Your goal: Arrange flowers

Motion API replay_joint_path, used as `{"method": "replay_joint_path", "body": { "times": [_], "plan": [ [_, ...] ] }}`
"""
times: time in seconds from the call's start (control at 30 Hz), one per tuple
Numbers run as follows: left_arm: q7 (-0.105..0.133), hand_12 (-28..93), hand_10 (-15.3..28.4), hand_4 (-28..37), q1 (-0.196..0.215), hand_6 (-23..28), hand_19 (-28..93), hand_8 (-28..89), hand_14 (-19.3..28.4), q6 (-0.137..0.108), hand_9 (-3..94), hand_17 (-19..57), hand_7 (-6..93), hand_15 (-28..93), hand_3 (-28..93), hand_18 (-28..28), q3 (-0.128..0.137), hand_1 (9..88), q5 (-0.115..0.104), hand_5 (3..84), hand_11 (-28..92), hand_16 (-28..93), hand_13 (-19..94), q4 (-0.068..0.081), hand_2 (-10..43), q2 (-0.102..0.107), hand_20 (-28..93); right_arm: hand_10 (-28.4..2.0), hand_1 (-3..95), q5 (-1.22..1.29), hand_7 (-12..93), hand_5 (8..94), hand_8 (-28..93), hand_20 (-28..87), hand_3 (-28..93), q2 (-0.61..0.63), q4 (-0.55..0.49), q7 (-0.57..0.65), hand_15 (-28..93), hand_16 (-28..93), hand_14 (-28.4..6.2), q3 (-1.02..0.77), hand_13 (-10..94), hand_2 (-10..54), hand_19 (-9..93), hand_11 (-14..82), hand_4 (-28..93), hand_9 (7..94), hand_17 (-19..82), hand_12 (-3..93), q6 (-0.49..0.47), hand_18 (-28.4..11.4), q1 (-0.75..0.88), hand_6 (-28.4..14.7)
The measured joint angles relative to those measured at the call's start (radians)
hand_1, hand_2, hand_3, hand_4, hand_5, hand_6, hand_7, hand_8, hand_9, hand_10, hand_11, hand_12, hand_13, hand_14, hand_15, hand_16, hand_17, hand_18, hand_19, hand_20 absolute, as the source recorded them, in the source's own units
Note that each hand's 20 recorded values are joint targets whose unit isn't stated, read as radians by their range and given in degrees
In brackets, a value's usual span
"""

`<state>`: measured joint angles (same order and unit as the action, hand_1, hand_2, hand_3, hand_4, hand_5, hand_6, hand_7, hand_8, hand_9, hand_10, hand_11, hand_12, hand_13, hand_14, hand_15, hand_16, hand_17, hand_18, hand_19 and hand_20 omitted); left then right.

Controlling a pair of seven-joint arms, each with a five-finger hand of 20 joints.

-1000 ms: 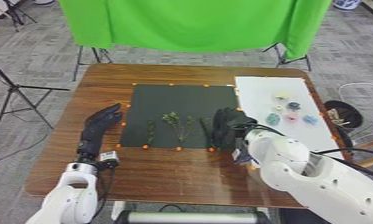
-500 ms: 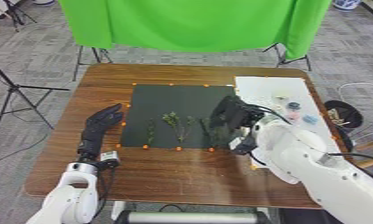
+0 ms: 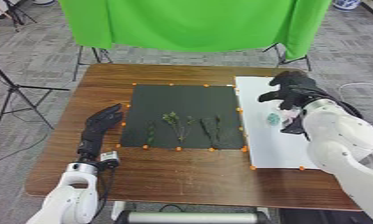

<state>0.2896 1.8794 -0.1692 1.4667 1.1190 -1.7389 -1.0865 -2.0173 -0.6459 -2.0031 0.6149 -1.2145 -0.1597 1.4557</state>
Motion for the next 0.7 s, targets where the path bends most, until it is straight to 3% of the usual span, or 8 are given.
{"method": "replay_joint_path", "body": {
  "times": [0.07, 0.2, 0.53, 0.7],
  "plan": [
    [0.0, 9, 12.9, -26.3, 0.001, -0.1, 4, -9, 15.6, 0.0, 46.4, 2.7, 14.8, 17, 74, 11.4, 0.0, 22.6, 0.0, 45.9, 18, -2, 36, 0.0, -5.2, 0.0, 14, -18.7, 28.2, 0.07, 11, 50.6, -6, 37, 64, 0.012, 0.024, 0.016, 53, 28, -7.0, -0.025, 83, -9.5, 92, 8.1, -11, 52.8, 57, 20.3, -0.065, -13.7, 0.023, 0.9],
    [0.0, 9, 12.9, -26.2, 0.002, -0.1, 5, -9, 15.6, 0.0, 46.4, 2.7, 14.6, 17, 74, 11.3, 0.001, 22.6, 0.0, 45.9, 18, -2, 36, -0.001, -5.2, 0.0, 14, -18.5, 28.3, 0.102, 11, 50.6, -6, 37, 64, 0.02, 0.064, 0.029, 54, 27, -6.9, -0.026, 83, -9.5, 92, 8.7, -12, 53.5, 57, 20.6, -0.068, -13.8, 0.066, 0.9],
    [0.0, 9, 13.0, -26.3, 0.001, 0.0, 5, -9, 15.5, 0.0, 46.4, 2.7, 14.6, 17, 74, 11.3, 0.0, 22.6, 0.0, 46.0, 18, -2, 36, -0.001, -5.3, -0.002, 14, -17.1, 33.4, 0.079, 14, 53.7, -7, 36, 66, 0.011, 0.092, 0.041, 56, 26, -5.6, 0.032, 86, -9.5, 93, 13.1, -13, 59.9, 60, 20.2, 0.02, -12.7, 0.083, 1.2],
    [-0.001, 9, 12.9, -26.4, 0.001, 0.0, 5, -9, 15.5, 0.0, 46.4, 2.7, 14.7, 17, 74, 11.3, 0.001, 22.7, 0.0, 45.9, 18, -2, 36, -0.001, -5.1, -0.002, 14, -15.6, 38.3, 0.067, 16, 58.4, -8, 37, 67, 0.001, 0.111, 0.052, 55, 27, -4.5, 0.09, 88, -9.5, 93, 17.6, -14, 67.2, 62, 19.8, 0.139, -11.8, 0.07, 1.7]
  ]
}}
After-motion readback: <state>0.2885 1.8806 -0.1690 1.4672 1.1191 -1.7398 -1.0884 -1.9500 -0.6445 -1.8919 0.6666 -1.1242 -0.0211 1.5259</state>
